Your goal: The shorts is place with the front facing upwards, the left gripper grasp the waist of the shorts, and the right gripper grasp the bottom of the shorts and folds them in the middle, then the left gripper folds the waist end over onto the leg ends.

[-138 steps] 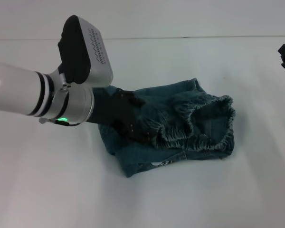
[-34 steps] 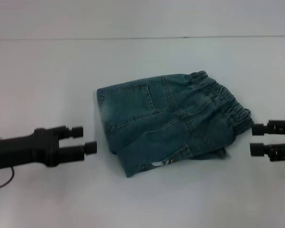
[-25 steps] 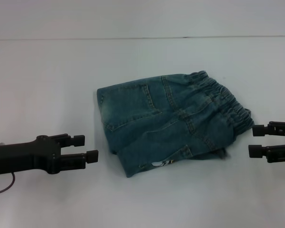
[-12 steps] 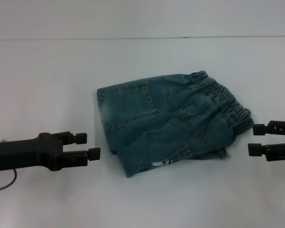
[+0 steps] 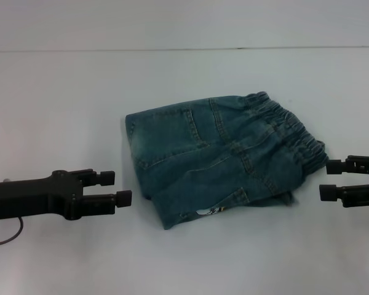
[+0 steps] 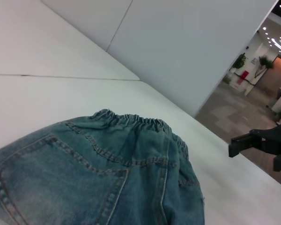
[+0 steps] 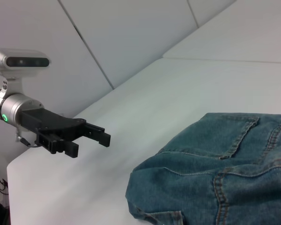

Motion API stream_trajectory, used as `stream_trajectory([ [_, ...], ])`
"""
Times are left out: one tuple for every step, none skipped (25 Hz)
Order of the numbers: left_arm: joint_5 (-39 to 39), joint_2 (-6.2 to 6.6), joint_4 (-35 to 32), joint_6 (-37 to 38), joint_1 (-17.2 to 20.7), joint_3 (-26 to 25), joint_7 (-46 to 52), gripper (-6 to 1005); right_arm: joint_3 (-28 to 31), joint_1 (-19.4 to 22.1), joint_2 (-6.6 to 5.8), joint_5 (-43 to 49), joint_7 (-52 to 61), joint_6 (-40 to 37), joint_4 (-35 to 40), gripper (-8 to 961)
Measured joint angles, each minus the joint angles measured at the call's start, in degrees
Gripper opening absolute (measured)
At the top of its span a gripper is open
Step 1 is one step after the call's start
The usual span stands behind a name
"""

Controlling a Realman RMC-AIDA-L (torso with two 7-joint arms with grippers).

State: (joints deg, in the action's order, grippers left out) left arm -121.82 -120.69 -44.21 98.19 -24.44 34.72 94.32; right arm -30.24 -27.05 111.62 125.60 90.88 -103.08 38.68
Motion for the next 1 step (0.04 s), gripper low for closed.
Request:
stream_trajectory([
  [0.0, -0.03, 0.0, 0.18, -0.05, 0.0, 0.05, 812, 0.0, -0.01, 0.0, 0.0, 0.0, 0.08, 0.0, 916],
])
